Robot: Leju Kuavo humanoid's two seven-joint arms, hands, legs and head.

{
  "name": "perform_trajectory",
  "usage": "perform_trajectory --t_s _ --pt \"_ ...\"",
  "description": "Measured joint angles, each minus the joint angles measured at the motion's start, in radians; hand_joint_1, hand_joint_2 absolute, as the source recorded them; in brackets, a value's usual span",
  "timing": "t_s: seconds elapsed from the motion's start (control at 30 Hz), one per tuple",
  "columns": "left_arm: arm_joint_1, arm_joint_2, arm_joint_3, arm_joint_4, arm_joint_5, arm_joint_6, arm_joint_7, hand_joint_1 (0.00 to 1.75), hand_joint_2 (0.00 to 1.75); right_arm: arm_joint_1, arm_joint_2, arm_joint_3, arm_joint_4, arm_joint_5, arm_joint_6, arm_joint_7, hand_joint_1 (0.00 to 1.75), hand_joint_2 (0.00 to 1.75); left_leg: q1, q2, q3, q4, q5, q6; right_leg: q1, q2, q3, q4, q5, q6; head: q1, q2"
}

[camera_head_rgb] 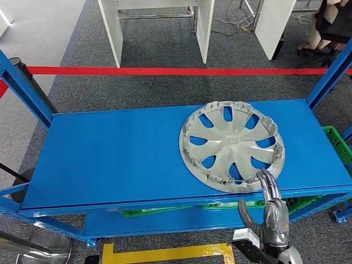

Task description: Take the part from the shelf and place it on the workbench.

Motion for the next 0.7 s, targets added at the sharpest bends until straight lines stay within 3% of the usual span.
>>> perform_trajectory --t_s 0.33,0.57,0.7 --pt "-0.003 0.019 -0.006 0.005 -0.030 -0.049 -0.024 0.00 1.75 0.013 -0.073 0.129 -0.027 0.024 -0.002 0.072 0.00 1.75 0.000 0.000 0.000 0.000 0.000 0.000 0.000 0.000 0.000 0.000 0.000 0.000 0.000 0.000" --pt "-0.003 0.026 -0.006 0.008 -0.030 -0.049 -0.019 0.00 1.75 0.036 -0.100 0.113 -0.074 0.062 -0.003 0.184 0.00 1.75 0.000 0.000 0.000 0.000 0.000 0.000 0.000 0.000 0.000 0.000 0.000 0.000 0.000 0.000" --pt "-0.003 0.028 -0.007 0.008 -0.033 -0.051 -0.012 0.00 1.75 0.047 -0.135 0.086 -0.103 0.139 -0.003 0.326 0.00 1.75 0.000 0.000 0.000 0.000 0.000 0.000 0.000 0.000 0.000 0.000 0.000 0.000 0.000 0.000"
